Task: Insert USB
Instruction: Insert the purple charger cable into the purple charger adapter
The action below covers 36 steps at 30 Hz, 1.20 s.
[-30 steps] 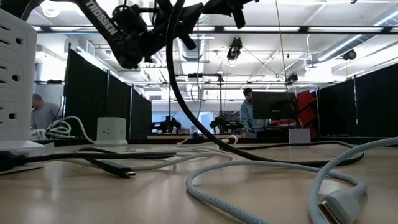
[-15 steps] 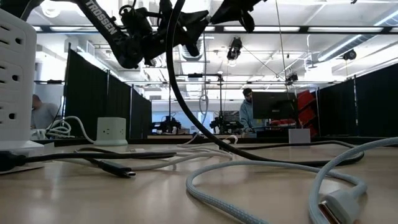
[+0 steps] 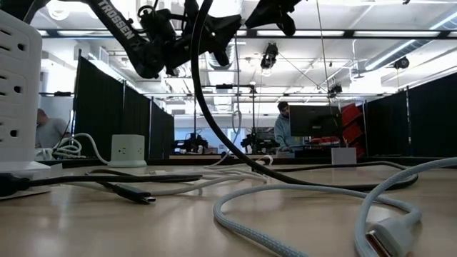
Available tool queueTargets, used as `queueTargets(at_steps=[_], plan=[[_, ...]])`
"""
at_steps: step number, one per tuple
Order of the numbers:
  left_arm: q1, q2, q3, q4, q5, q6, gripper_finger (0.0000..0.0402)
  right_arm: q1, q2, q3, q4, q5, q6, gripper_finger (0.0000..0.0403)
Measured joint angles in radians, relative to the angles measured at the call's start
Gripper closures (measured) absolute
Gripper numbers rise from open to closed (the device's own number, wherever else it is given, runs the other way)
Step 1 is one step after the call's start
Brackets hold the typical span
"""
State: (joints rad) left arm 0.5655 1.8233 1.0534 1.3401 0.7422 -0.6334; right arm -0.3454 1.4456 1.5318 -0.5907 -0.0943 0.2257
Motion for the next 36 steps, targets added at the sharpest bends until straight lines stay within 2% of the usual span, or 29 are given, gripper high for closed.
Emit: queueTargets(at_steps=[7, 17, 30, 33, 36], plan=[[0.000, 0.000, 0.000, -0.025, 0.003, 0.000, 0.0398, 0.000, 0.000, 0.000, -0.017, -0.014, 0.003, 0.0403], [0.000, 0.000, 0.000, -0.074, 0.005, -0.003, 0.0401, 0.000, 0.000, 0.000, -0.061, -0.015, 0.002, 0.0400], [0.005, 0.000, 0.000, -0.084, -0.018, -0.003, 0.0401, 0.000, -0.013, 0.000, -0.131, -0.018, 0.001, 0.0289], [0.021, 0.000, 0.000, -0.086, -0.018, -0.008, 0.0401, 0.001, -0.031, 0.000, -0.255, 0.001, -0.011, 0.0271], [0.042, -0.004, 0.000, -0.086, 0.006, -0.028, 0.0401, 0.000, -0.041, 0.000, -0.471, 0.037, -0.048, 0.0256]])
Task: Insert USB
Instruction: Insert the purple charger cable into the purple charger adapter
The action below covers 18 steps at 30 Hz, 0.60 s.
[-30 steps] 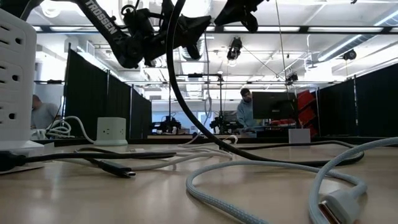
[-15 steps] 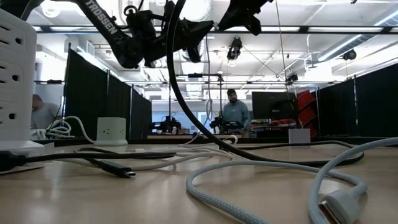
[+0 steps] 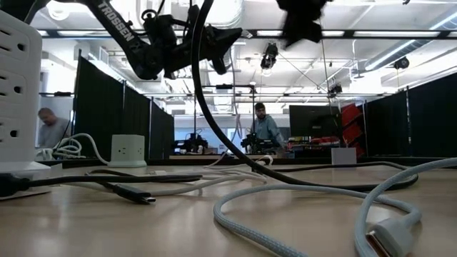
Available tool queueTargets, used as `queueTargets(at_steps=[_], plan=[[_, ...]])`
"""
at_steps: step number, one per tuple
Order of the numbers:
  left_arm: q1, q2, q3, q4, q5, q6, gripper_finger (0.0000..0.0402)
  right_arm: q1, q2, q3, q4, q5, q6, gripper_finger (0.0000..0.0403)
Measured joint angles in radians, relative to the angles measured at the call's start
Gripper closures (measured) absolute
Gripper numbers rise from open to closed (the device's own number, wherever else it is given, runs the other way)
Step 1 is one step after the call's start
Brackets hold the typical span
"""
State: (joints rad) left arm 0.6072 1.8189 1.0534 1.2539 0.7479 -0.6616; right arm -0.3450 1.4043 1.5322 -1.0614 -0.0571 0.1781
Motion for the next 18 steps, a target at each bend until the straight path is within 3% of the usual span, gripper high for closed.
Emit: queueTargets(at_steps=[3, 6, 18], plan=[[0.017, -0.017, -0.001, 0.001, 0.041, -0.009, 0.0401, 0.005, 0.000, -0.010, -0.230, 0.062, -0.063, 0.0243], [0.031, -0.044, -0.001, 0.002, 0.066, -0.008, 0.0401, 0.007, 0.002, -0.048, -0.329, 0.080, -0.075, 0.0233], [0.067, -0.183, -0.002, 0.002, 0.109, -0.002, 0.0401, 0.023, 0.023, -0.371, -0.102, 0.048, -0.178, 0.0189]])
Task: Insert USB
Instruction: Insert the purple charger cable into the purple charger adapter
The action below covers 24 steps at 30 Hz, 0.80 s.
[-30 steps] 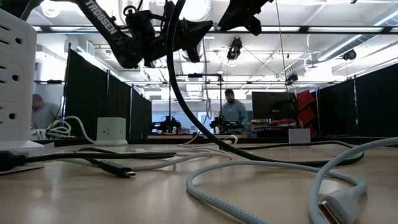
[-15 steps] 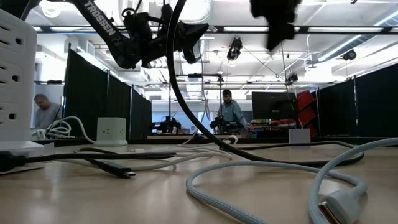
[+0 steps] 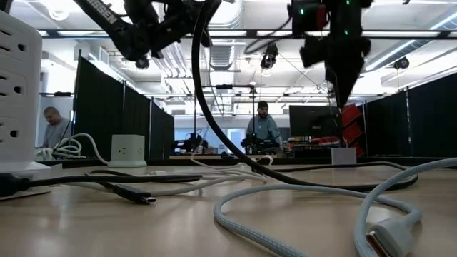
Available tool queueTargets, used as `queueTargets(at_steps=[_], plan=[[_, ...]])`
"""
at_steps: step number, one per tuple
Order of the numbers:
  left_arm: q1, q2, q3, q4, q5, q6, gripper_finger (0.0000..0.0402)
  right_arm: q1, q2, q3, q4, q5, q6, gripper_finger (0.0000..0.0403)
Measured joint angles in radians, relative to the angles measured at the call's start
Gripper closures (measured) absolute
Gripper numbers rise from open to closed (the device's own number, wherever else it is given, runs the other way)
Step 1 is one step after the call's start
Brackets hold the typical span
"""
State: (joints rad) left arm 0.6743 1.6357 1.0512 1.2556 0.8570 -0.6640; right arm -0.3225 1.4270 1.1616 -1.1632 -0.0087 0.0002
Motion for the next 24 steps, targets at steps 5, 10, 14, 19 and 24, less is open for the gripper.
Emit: queueTargets(at_steps=[5, 10, 14, 19, 24], plan=[[0.000, -0.045, 0.000, -0.001, 0.006, -0.002, 0.0401, 0.000, 0.002, -0.127, 0.120, -0.001, -0.066, 0.0170], [0.000, -0.073, 0.000, -0.001, 0.006, -0.001, 0.0401, 0.000, 0.002, -0.221, 0.261, 0.000, -0.109, 0.0154], [0.000, -0.083, -0.001, -0.001, 0.006, 0.000, 0.0401, -0.001, 0.009, -0.269, 0.334, 0.034, -0.123, 0.0147], [-0.002, -0.084, -0.001, -0.001, 0.006, -0.003, 0.0401, -0.003, 0.054, -0.307, 0.393, 0.035, -0.119, 0.0153], [-0.002, -0.108, -0.001, -0.001, 0.006, -0.003, 0.0401, -0.003, 0.137, -0.309, 0.444, 0.035, -0.080, 0.0186]])
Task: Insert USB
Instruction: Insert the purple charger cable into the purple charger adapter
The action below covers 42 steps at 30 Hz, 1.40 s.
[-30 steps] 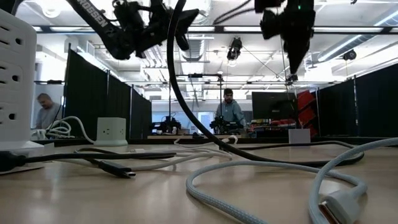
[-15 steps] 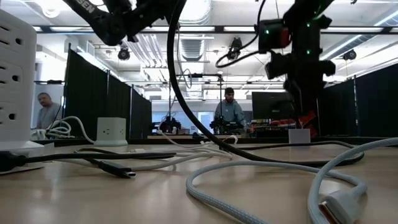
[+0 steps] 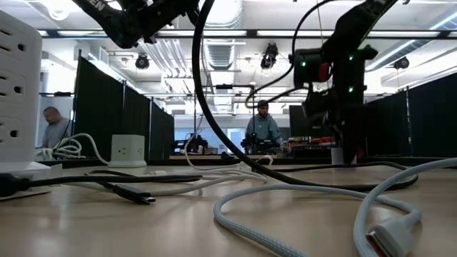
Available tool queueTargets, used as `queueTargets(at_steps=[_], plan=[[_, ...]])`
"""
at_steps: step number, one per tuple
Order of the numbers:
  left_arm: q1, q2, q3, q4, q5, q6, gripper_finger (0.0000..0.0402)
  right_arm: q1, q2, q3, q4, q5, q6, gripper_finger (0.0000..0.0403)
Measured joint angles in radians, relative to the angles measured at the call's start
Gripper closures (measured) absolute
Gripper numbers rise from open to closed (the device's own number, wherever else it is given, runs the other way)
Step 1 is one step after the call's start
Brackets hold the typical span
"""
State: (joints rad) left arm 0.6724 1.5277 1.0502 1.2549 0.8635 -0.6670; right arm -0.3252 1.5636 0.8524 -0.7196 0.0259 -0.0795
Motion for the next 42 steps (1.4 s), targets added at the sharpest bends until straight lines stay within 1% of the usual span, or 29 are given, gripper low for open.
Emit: queueTargets(at_steps=[2, 3, 5, 6, 8, 13, 17, 20, 22, 24, 27, 29, 32, 34, 36, 38, 42], plan=[[0.000, -0.012, 0.000, 0.001, 0.000, 0.000, 0.0401, 0.000, 0.030, 0.000, 0.014, 0.000, 0.029, 0.0214], [0.000, -0.018, 0.000, 0.000, 0.000, -0.004, 0.0401, 0.000, 0.042, 0.000, 0.016, -0.001, 0.045, 0.0234], [0.000, -0.028, 0.000, 0.000, 0.001, -0.010, 0.0401, 0.001, 0.043, 0.000, 0.019, -0.011, 0.077, 0.0289], [0.000, -0.033, 0.000, 0.000, 0.002, -0.017, 0.0401, 0.001, 0.037, 0.001, 0.021, -0.017, 0.084, 0.0300], [0.001, -0.040, 0.000, -0.001, 0.009, -0.026, 0.0401, 0.000, 0.016, 0.011, 0.014, -0.047, 0.092, 0.0286], [0.004, -0.043, -0.005, -0.010, 0.019, -0.043, 0.0401, 0.000, -0.077, 0.104, -0.049, -0.060, 0.150, 0.0288], [0.005, -0.043, -0.006, -0.017, 0.017, -0.053, 0.0401, -0.001, -0.178, 0.238, -0.044, -0.077, 0.184, 0.0288], [0.005, -0.043, -0.006, -0.016, 0.009, -0.053, 0.0401, -0.004, -0.243, 0.355, -0.009, -0.079, 0.170, 0.0288], [0.004, -0.043, -0.006, -0.011, -0.039, -0.051, 0.0401, -0.011, -0.281, 0.425, 0.065, -0.082, 0.150, 0.0288], [-0.002, -0.043, -0.006, 0.006, -0.114, -0.050, 0.0401, -0.026, -0.311, 0.482, 0.144, -0.096, 0.129, 0.0288], [-0.023, -0.043, -0.004, 0.038, -0.227, -0.049, 0.0402, -0.056, -0.328, 0.538, 0.267, -0.164, 0.079, 0.0288], [-0.038, -0.043, -0.004, 0.039, -0.293, -0.046, 0.0402, -0.076, -0.329, 0.560, 0.351, -0.232, 0.050, 0.0288], [-0.056, -0.043, -0.004, 0.052, -0.363, -0.039, 0.0402, -0.112, -0.329, 0.589, 0.467, -0.336, 0.035, 0.0288], [-0.066, -0.043, -0.004, 0.086, -0.372, -0.039, 0.0402, -0.135, -0.326, 0.605, 0.522, -0.401, 0.035, 0.0288], [-0.079, -0.043, -0.004, 0.105, -0.356, -0.029, 0.0402, -0.152, -0.324, 0.608, 0.546, -0.447, 0.035, 0.0288], [-0.090, -0.043, -0.004, 0.109, -0.332, -0.006, 0.0402, -0.154, -0.316, 0.609, 0.566, -0.474, 0.035, 0.0288], [-0.119, -0.043, -0.004, 0.119, -0.330, 0.024, 0.0402, -0.153, -0.316, 0.609, 0.550, -0.512, -0.001, 0.0288]])
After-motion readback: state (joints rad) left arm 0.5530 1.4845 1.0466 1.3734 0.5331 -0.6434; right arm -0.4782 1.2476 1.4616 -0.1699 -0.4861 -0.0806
